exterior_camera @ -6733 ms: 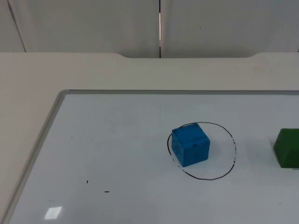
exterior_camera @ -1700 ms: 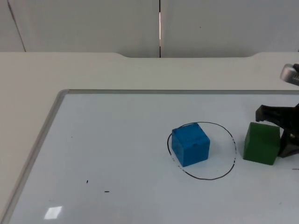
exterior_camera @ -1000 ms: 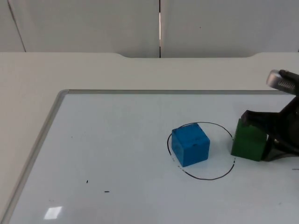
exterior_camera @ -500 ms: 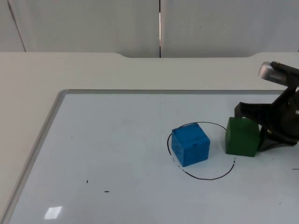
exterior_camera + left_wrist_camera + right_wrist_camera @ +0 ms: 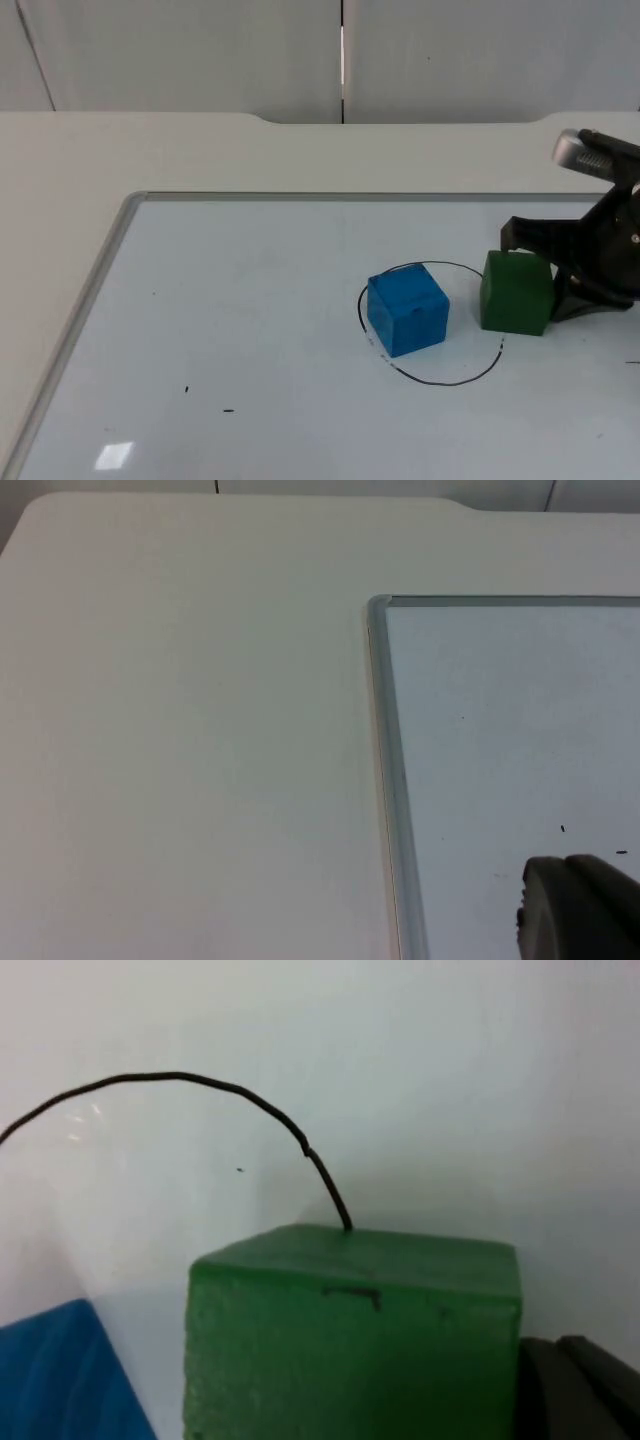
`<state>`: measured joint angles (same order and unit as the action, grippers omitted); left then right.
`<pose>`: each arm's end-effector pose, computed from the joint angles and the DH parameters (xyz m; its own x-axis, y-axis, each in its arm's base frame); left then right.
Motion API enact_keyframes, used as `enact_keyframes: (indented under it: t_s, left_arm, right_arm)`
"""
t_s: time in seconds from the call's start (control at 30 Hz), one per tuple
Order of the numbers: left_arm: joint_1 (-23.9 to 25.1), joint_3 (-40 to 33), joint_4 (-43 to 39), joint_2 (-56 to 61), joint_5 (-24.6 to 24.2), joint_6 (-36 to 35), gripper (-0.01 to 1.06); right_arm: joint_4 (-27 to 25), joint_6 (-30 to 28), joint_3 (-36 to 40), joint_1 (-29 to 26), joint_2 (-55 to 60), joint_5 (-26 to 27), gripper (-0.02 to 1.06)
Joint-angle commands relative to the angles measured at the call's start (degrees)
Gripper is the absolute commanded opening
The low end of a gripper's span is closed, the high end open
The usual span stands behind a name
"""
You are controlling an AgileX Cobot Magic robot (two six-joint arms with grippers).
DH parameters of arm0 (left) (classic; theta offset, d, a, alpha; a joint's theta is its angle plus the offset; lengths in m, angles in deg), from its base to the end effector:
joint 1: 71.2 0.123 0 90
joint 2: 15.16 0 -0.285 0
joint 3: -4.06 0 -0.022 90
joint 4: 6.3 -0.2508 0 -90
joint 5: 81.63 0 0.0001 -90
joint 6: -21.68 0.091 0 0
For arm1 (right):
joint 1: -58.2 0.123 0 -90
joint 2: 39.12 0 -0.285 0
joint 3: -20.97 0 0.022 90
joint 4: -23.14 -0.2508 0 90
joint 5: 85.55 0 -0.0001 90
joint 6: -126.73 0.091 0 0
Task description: Push the two cubes into the marked area.
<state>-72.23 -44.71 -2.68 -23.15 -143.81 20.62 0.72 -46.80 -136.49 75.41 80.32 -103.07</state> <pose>-0.0051 -0.0050 0.2745 -0.4857 -0.0392 -0.8732 0.0436 0.9967 -0.0690 0.3267 0.1122 0.1032 -0.9405 0.1960 -0.2774 0.1202 0.9559 0.2679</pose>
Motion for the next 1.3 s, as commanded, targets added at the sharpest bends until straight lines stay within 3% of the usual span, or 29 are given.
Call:
enact_keyframes:
  t_s: [0.0, 0.83, 1.27]
  left_arm:
    - [-0.21, -0.28, -0.07, 0.21, 0.67, -0.35, 0.0]
    - [-0.21, -0.28, -0.07, 0.21, 0.67, -0.35, 0.0]
    - [-0.21, -0.28, -0.07, 0.21, 0.67, -0.35, 0.0]
  right_arm:
    - [-0.35, -0.51, -0.19, 0.77, 0.06, 0.98, 0.0]
    - [-1.94, -1.59, -0.45, 3.48, 0.06, 10.73, 0.0]
    - [-2.79, -1.59, -1.1, 3.56, 0.45, 10.77, 0.0]
